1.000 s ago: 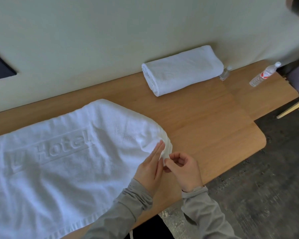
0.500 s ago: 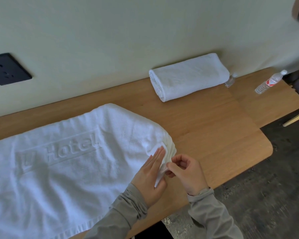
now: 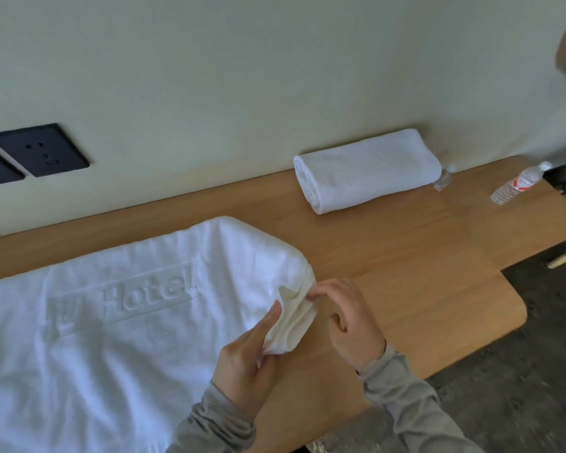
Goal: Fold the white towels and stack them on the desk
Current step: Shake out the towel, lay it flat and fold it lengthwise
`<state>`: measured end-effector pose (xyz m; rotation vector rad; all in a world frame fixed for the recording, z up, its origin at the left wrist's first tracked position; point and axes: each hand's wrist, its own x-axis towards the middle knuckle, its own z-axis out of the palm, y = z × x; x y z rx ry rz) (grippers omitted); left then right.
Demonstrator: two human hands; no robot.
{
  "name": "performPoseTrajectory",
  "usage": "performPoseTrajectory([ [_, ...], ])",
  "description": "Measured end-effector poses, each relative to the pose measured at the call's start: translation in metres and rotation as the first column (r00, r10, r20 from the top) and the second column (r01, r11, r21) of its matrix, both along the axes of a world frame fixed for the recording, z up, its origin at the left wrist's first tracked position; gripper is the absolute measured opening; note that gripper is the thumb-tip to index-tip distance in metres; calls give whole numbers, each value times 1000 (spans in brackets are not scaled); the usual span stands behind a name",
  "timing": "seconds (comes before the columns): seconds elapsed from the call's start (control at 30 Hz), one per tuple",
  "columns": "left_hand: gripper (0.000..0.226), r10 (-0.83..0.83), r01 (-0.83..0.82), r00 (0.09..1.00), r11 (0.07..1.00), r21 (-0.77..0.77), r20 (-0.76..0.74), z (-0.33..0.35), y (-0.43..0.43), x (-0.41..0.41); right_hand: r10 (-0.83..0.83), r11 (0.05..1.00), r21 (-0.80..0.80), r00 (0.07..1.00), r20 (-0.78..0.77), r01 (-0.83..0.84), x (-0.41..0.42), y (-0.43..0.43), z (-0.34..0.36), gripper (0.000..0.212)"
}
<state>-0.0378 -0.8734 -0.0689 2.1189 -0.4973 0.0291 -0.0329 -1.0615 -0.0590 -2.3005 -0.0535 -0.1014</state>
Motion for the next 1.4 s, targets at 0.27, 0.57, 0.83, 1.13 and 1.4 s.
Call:
performPoseTrajectory([
  [0.27,52,204,-259,960,910,-325,-194,45,65,4,-39,924,334,914,-404,187,62,9,-15,40],
  [0.57,57,329,-697,687,547,-463,-648,22,159,-16,-205,681,319,590,-781,659,135,100,-43,46],
  [0.83,35,128,-762,644,193,-618,-755,-25,204,-30,128,622,718,864,-488,313,113,108,-54,58],
  [1.13,33,56,-751,655,158,-641,-753,-27,215,-27,101,947,314,989,-104,-63,118,125,-28,52],
  [1.4,29,290,-703,707,392,-594,-645,-9,233,-19,155,976,158,988,-21,-150,173,101,36,24],
])
